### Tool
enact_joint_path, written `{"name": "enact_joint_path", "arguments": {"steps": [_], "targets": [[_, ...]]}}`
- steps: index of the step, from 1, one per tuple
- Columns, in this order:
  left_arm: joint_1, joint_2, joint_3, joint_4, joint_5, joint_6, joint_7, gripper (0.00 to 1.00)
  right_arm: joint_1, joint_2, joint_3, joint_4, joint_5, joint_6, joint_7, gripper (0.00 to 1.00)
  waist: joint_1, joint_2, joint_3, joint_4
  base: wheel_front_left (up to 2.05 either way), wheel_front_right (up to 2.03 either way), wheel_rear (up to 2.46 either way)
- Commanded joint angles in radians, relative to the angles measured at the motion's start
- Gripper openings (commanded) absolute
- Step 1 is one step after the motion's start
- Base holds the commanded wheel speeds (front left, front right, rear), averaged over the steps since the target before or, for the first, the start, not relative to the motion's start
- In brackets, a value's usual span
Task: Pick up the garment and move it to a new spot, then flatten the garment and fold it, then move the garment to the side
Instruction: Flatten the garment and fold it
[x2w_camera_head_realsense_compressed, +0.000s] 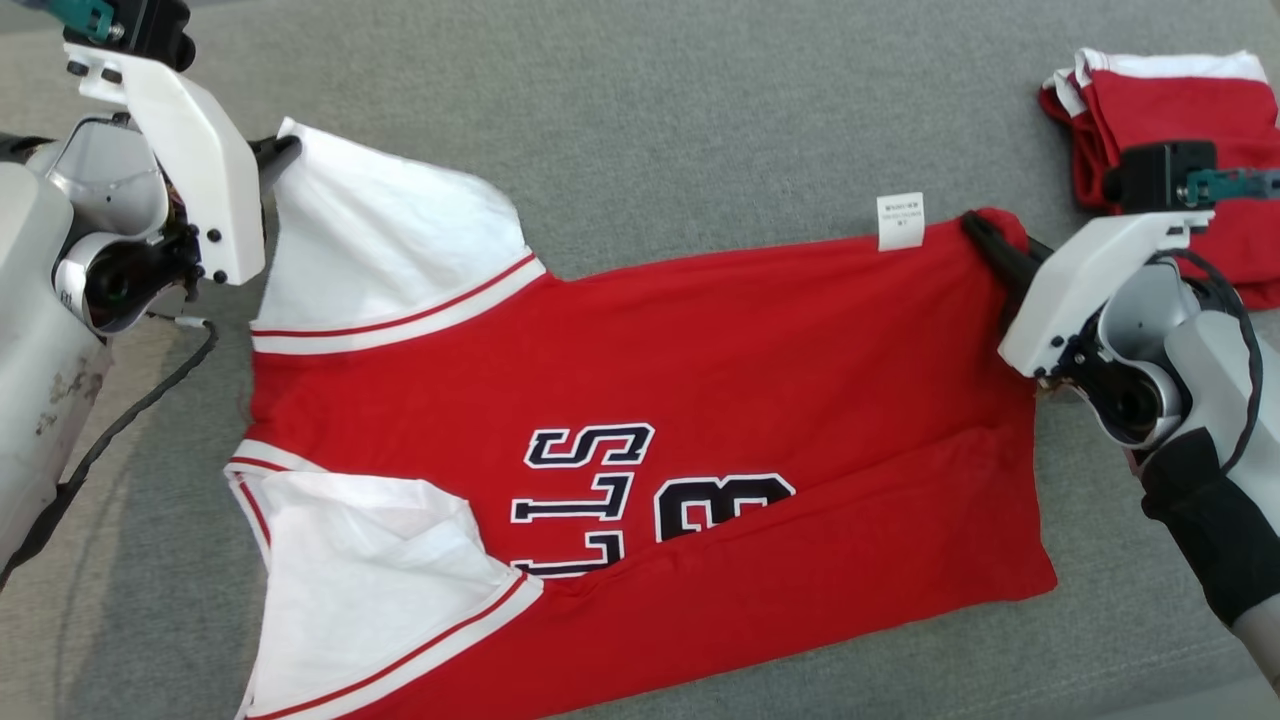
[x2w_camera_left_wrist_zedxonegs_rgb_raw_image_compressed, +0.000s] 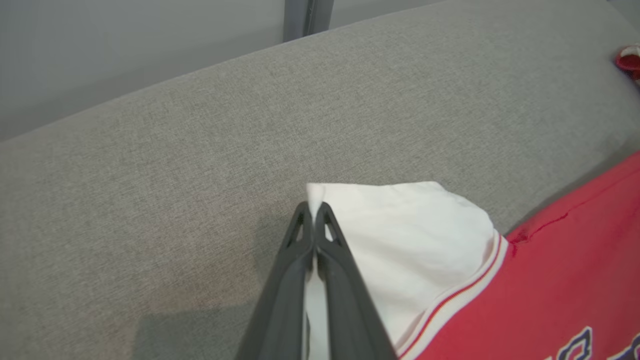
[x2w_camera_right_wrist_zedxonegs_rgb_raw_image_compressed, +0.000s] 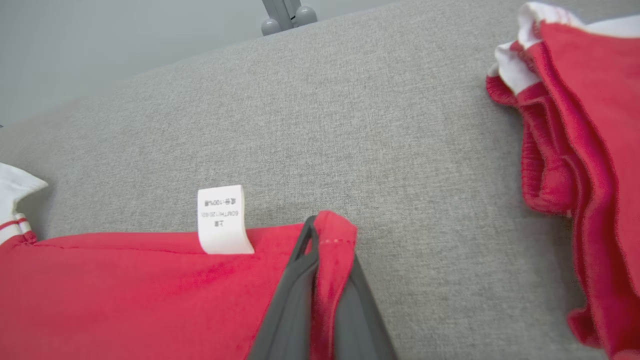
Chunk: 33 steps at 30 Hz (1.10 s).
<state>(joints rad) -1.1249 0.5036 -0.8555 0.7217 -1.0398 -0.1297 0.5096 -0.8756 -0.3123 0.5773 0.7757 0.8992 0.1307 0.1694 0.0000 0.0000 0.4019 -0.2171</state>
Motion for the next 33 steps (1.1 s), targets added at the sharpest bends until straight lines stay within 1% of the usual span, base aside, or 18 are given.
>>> {"name": "enact_joint_path", "arguments": {"steps": [1,6,10,16,20,26,27,33], "targets": [[0.021,0.01,-0.001,-0.003,-0.01,-0.001,-0.006,0.0,0.014,-0.014,0.001,0.011,0.011,0.0,-0.009,0.0,0.0,0.0,-0.034,0.022,0.0,0.0,0.0],[0.057,0.022,-0.007,-0.023,-0.047,-0.001,-0.007,0.0,0.036,-0.032,0.018,0.039,0.031,0.0,-0.018,0.0,0.0,0.0,-0.092,0.047,0.0,0.0,0.0],[0.099,0.029,-0.019,-0.05,-0.088,-0.001,0.026,0.0,0.058,-0.043,0.034,0.047,0.053,0.0,-0.02,0.0,0.0,0.0,-0.138,0.067,0.0,0.0,0.0],[0.161,0.049,-0.042,-0.127,-0.198,-0.001,0.176,0.0,0.086,-0.072,0.077,0.03,0.086,0.0,0.011,0.0,0.0,0.0,-0.192,0.095,0.0,0.0,0.0],[0.193,0.069,-0.047,-0.178,-0.256,0.0,0.262,0.0,0.09,-0.097,0.104,0.021,0.111,0.0,0.031,0.0,0.0,0.0,-0.209,0.107,0.0,0.0,0.0],[0.227,0.095,-0.067,-0.254,-0.306,0.029,0.369,0.0,0.081,-0.123,0.148,0.026,0.133,0.0,0.054,0.0,0.0,0.0,-0.225,0.125,0.0,0.0,0.0],[0.227,0.095,-0.067,-0.254,-0.306,0.029,0.369,0.0,0.081,-0.123,0.148,0.026,0.133,0.0,0.054,0.0,0.0,0.0,-0.225,0.125,0.0,0.0,0.0],[0.265,0.119,-0.077,-0.338,-0.355,0.056,0.447,0.0,0.076,-0.151,0.197,0.011,0.158,0.0,0.065,0.0,0.0,0.0,-0.255,0.134,0.0,0.0,0.0]]}}
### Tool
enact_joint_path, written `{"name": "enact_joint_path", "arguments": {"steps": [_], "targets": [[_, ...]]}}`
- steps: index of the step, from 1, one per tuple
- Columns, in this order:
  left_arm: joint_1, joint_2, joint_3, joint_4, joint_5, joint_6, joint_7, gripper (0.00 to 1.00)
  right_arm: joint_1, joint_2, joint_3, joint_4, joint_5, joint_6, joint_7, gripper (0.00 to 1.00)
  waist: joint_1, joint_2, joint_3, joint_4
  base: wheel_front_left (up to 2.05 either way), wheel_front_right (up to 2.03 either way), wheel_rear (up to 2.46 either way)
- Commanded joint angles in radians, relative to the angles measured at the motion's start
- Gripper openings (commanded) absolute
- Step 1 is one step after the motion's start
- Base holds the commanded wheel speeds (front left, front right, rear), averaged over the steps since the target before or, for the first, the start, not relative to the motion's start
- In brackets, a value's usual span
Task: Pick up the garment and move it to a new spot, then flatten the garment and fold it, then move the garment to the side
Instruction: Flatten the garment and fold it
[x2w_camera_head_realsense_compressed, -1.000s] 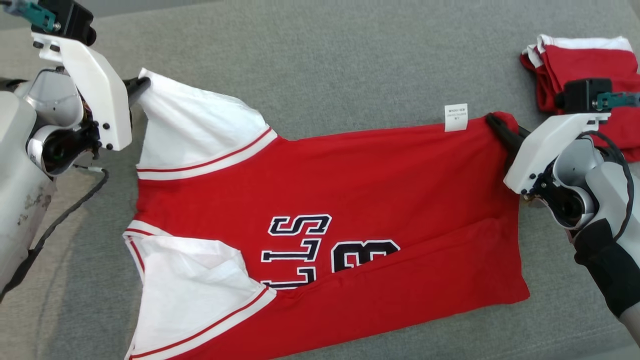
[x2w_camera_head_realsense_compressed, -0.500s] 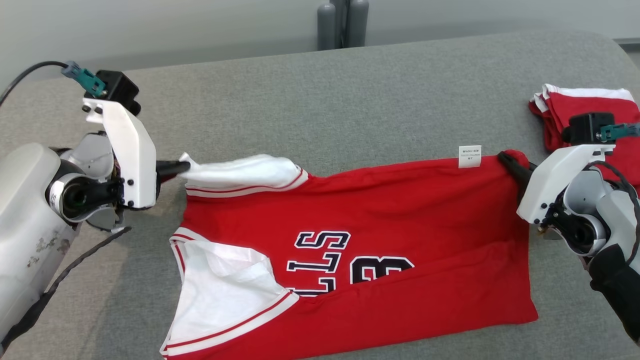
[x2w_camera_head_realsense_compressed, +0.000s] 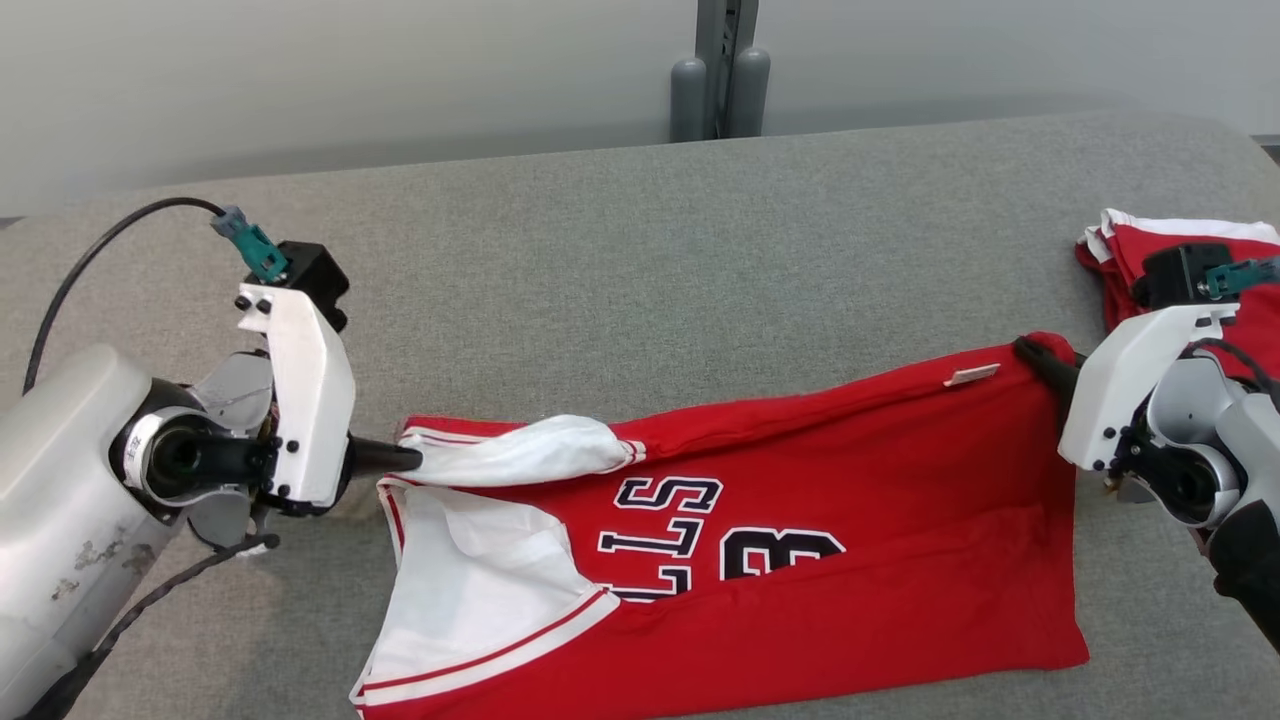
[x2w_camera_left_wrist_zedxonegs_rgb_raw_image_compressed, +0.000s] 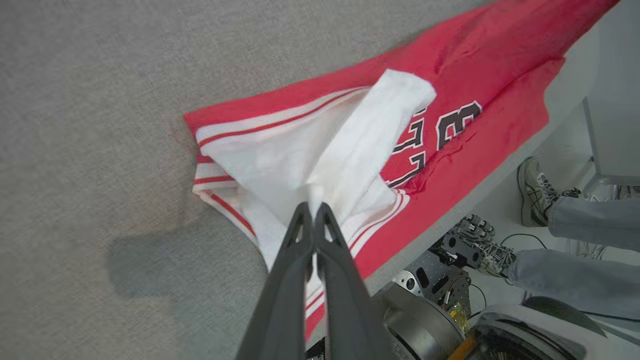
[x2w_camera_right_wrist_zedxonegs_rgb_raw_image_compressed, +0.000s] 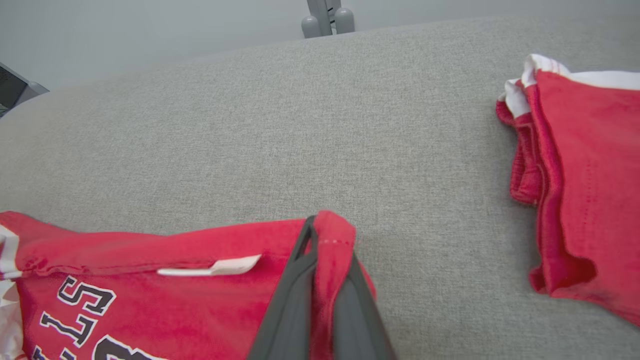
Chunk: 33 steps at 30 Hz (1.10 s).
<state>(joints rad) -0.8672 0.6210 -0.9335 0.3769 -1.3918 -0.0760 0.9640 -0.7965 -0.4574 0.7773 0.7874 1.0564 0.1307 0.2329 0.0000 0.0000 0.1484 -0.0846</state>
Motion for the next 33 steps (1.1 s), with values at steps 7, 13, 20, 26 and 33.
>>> {"name": "enact_joint_path", "arguments": {"steps": [7,13,20,26,33], "targets": [[0.038,0.038,-0.023,-0.094,-0.027,0.044,0.075,0.0,0.008,-0.026,0.047,0.004,0.046,0.0,0.02,0.0,0.0,0.0,-0.027,0.013,0.0,0.0,0.0],[0.06,0.065,-0.034,-0.149,-0.041,0.074,0.112,0.0,0.008,-0.065,0.104,-0.03,0.102,0.0,0.107,0.0,0.0,0.0,-0.04,0.017,0.0,0.0,0.0],[0.091,0.081,-0.041,-0.176,-0.055,0.092,0.123,0.0,-0.012,-0.114,0.171,-0.061,0.141,0.0,0.232,0.0,0.0,0.0,-0.059,0.012,0.0,0.0,0.0],[0.104,0.088,-0.048,-0.189,-0.064,0.101,0.138,0.0,-0.015,-0.125,0.211,-0.069,0.162,0.0,0.272,0.0,0.0,0.0,-0.06,0.01,0.0,0.0,0.0],[0.112,0.088,-0.054,-0.195,-0.07,0.106,0.151,0.0,-0.026,-0.131,0.252,-0.07,0.164,0.0,0.276,0.0,0.0,0.0,-0.053,0.007,0.0,0.0,0.0]]}}
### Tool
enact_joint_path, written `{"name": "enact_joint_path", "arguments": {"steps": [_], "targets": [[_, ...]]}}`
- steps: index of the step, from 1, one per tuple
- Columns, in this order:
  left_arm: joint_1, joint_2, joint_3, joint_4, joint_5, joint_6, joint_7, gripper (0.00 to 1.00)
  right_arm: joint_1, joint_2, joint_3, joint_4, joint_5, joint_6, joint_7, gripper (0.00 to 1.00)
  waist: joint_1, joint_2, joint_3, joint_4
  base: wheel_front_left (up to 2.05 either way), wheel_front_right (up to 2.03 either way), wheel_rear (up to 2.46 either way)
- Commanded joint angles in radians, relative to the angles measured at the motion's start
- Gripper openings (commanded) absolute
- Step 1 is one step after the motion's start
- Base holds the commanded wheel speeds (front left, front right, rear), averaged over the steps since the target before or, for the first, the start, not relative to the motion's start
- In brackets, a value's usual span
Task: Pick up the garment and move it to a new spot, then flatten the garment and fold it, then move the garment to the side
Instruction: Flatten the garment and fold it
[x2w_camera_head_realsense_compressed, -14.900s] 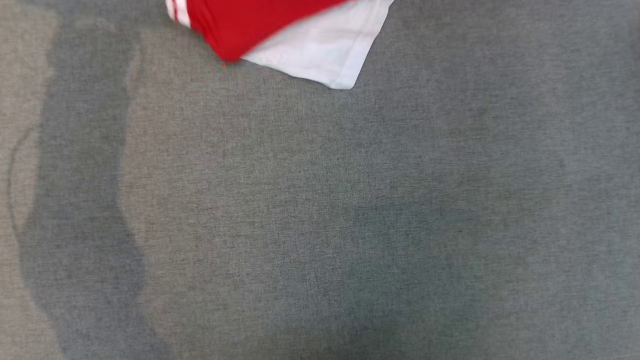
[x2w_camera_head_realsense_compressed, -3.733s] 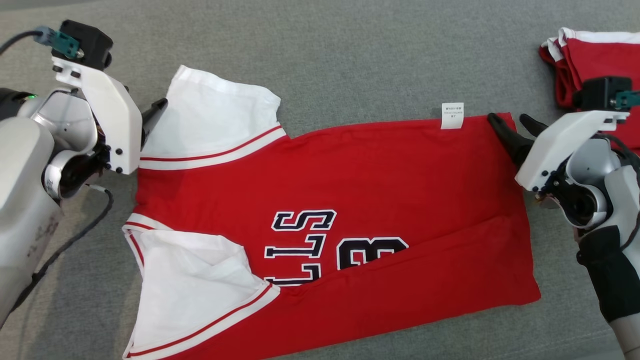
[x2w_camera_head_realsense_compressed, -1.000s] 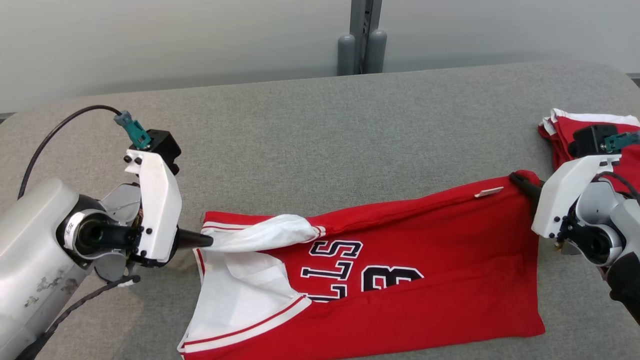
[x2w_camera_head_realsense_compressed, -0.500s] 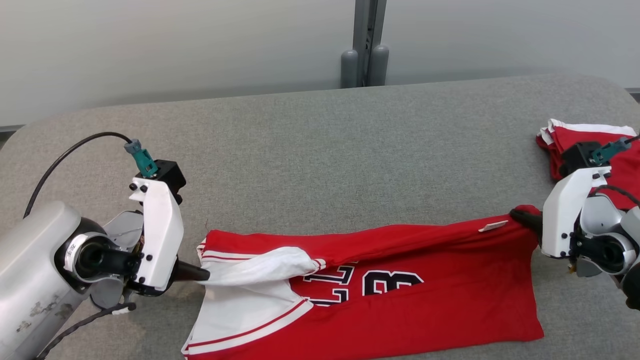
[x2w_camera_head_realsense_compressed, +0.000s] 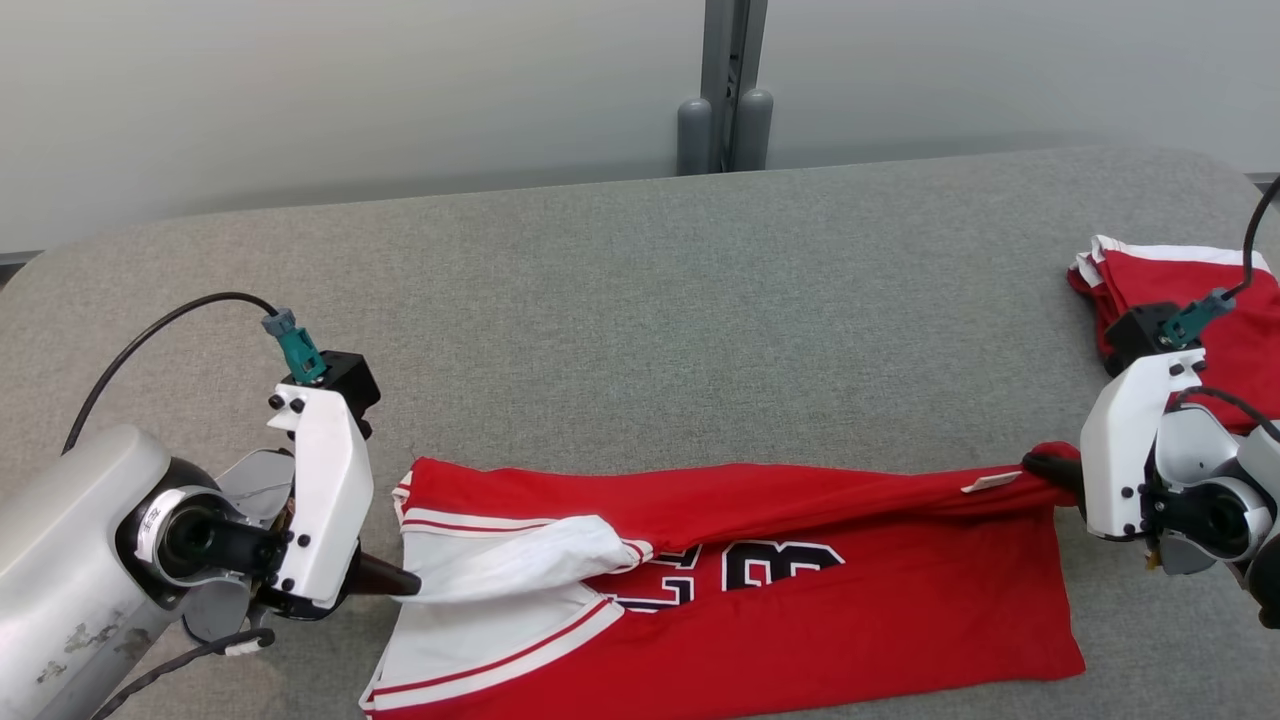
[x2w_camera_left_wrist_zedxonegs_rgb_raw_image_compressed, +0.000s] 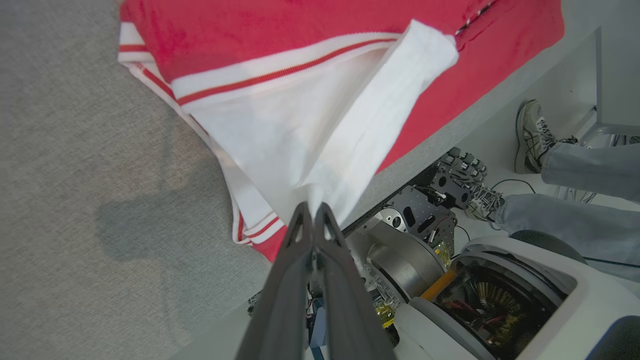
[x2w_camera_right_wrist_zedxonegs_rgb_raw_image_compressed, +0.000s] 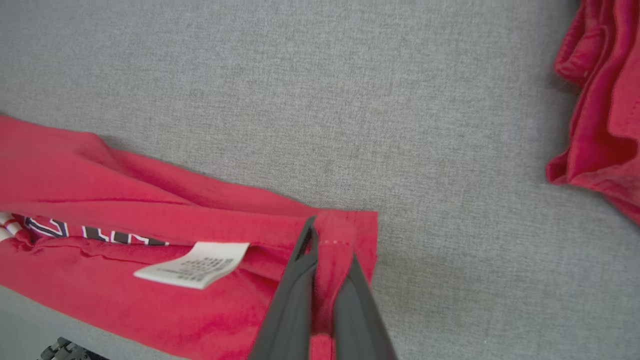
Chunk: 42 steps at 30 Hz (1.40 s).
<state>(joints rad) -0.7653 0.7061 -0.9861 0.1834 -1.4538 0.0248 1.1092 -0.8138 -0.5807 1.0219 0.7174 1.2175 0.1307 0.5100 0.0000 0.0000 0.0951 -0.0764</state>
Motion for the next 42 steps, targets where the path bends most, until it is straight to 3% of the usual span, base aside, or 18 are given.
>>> {"name": "enact_joint_path", "arguments": {"steps": [1,8,10,14,15,16,17,18,19,26,31,42], "targets": [[0.014,0.003,-0.003,-0.001,-0.01,0.005,0.007,0.0,-0.011,-0.008,0.013,0.002,0.001,0.0,-0.004,0.0,0.0,0.0,-0.001,-0.001,0.0,0.0,0.0],[0.023,0.002,-0.012,-0.003,-0.011,0.006,0.023,0.0,-0.011,-0.005,0.048,0.014,0.008,0.0,0.001,0.0,0.0,0.0,-0.002,-0.002,0.0,0.0,0.0],[0.025,0.001,-0.014,-0.003,-0.014,0.008,0.026,0.0,-0.01,-0.003,0.058,0.021,0.012,0.0,0.008,0.13,0.0,0.0,-0.004,-0.001,0.0,0.0,0.0],[0.031,0.001,-0.019,-0.003,-0.013,0.01,0.032,0.0,-0.009,0.0,0.075,0.027,0.024,0.0,0.015,0.27,0.0,0.0,-0.007,-0.001,0.0,0.0,0.0],[0.034,0.001,-0.02,-0.003,-0.013,0.01,0.033,0.0,-0.009,0.001,0.078,0.028,0.028,0.0,0.017,0.35,0.0,0.0,-0.008,-0.001,0.0,0.0,0.0],[0.035,0.0,-0.022,-0.002,-0.013,0.01,0.033,0.0,-0.009,0.001,0.081,0.03,0.032,0.0,0.02,0.49,0.0,0.0,-0.009,-0.001,0.0,0.0,0.0],[0.037,-0.002,-0.022,0.0,-0.012,0.011,0.032,0.2,-0.01,0.002,0.083,0.033,0.035,0.0,0.02,1.0,0.0,0.0,-0.01,-0.002,0.0,0.0,0.0],[0.039,-0.004,-0.023,0.001,-0.01,0.009,0.029,0.89,-0.012,0.004,0.085,0.035,0.038,0.0,0.02,1.0,0.0,0.0,-0.011,-0.002,0.0,0.0,0.0],[0.042,-0.005,-0.025,0.003,-0.007,0.009,0.028,1.0,-0.013,0.006,0.087,0.038,0.042,0.0,0.019,1.0,0.0,0.0,-0.013,-0.002,0.0,0.0,0.0],[0.042,-0.01,-0.02,0.011,-0.006,0.008,0.014,1.0,-0.024,-0.005,0.086,0.032,0.062,0.0,0.0,1.0,0.0,0.0,-0.031,-0.004,0.0,0.0,0.0],[0.038,-0.005,0.007,0.004,-0.015,0.002,-0.019,1.0,-0.034,-0.027,0.061,0.002,0.066,0.0,-0.073,1.0,0.0,0.0,-0.048,-0.003,0.0,0.0,0.0],[0.067,0.013,0.12,-0.046,0.045,-0.046,-0.288,1.0,0.012,-0.098,-0.085,-0.053,0.036,0.0,-0.448,1.0,0.0,0.0,-0.079,0.003,0.0,0.0,0.0]]}}
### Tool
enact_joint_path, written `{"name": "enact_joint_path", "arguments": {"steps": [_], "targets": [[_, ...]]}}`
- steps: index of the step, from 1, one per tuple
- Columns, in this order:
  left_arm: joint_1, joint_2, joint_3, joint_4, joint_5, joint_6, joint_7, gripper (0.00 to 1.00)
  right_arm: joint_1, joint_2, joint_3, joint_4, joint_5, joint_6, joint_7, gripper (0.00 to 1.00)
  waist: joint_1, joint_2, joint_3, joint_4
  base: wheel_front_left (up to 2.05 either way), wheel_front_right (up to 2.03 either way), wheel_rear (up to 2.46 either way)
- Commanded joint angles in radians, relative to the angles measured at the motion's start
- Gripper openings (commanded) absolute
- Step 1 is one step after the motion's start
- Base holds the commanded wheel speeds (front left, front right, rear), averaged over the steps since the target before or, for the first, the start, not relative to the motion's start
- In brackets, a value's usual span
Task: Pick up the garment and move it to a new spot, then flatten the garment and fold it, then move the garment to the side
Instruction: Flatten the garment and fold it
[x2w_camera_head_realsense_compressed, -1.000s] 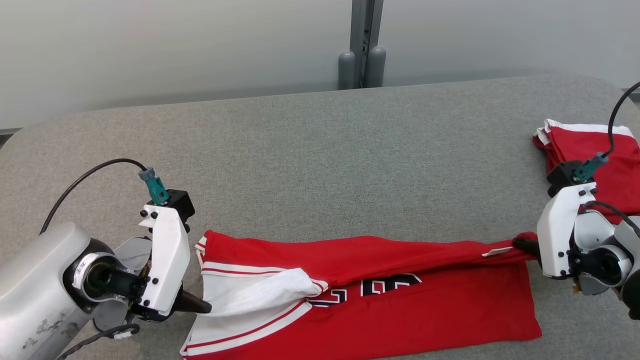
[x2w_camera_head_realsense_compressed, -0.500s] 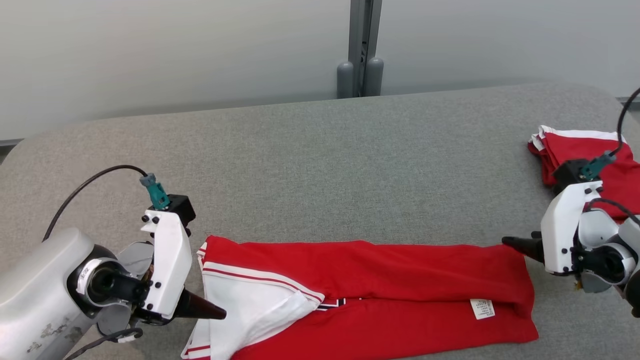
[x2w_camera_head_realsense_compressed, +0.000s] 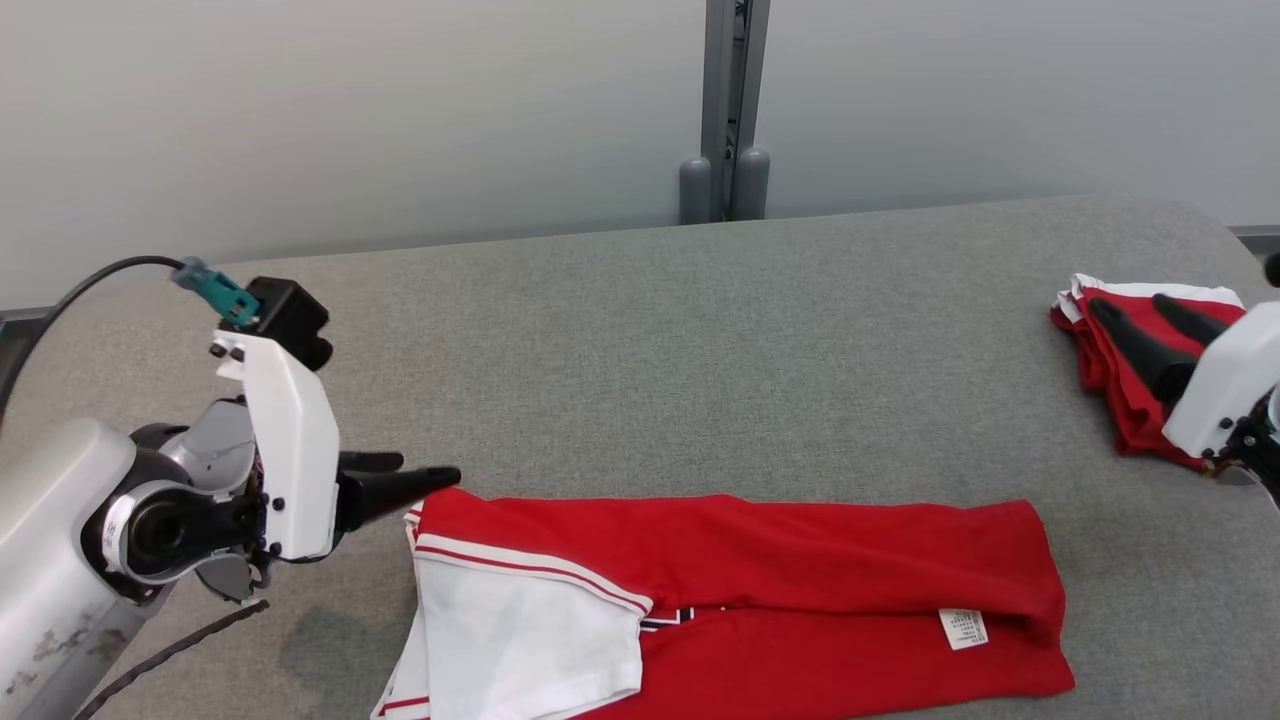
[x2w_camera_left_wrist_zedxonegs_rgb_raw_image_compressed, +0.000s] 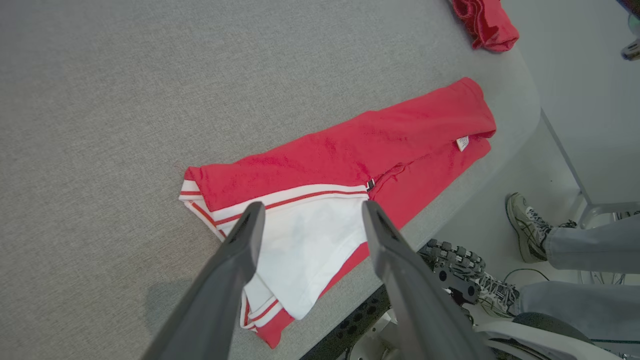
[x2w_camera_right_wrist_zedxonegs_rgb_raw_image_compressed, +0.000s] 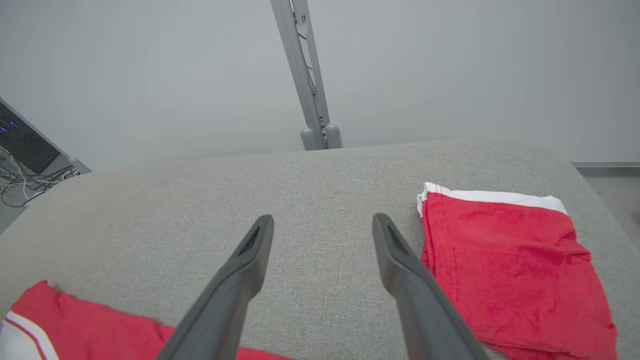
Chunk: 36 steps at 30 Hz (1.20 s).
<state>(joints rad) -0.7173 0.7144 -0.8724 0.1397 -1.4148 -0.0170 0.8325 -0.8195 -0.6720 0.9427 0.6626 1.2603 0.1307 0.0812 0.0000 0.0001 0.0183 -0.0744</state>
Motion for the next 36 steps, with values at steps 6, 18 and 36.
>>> {"name": "enact_joint_path", "arguments": {"steps": [6,18,36], "targets": [[0.099,0.026,0.072,-0.046,0.06,-0.008,-0.235,1.0,0.128,0.029,-0.084,0.04,-0.021,0.0,-0.234,1.0,0.0,-0.0001,-0.018,0.005,0.0,0.0,0.0],[0.357,0.025,0.205,-0.115,0.221,0.117,-0.794,1.0,0.329,0.148,-0.355,0.028,-0.168,0.0,-0.347,1.0,0.0,-0.0001,-0.019,0.006,0.0,0.0,0.0],[0.6,-0.151,0.294,-0.175,0.388,0.246,-1.096,1.0,0.585,0.29,-0.501,0.063,-0.357,0.0,-0.298,1.0,0.0,-0.0001,0.0,0.057,0.0,0.0,0.0]]}}
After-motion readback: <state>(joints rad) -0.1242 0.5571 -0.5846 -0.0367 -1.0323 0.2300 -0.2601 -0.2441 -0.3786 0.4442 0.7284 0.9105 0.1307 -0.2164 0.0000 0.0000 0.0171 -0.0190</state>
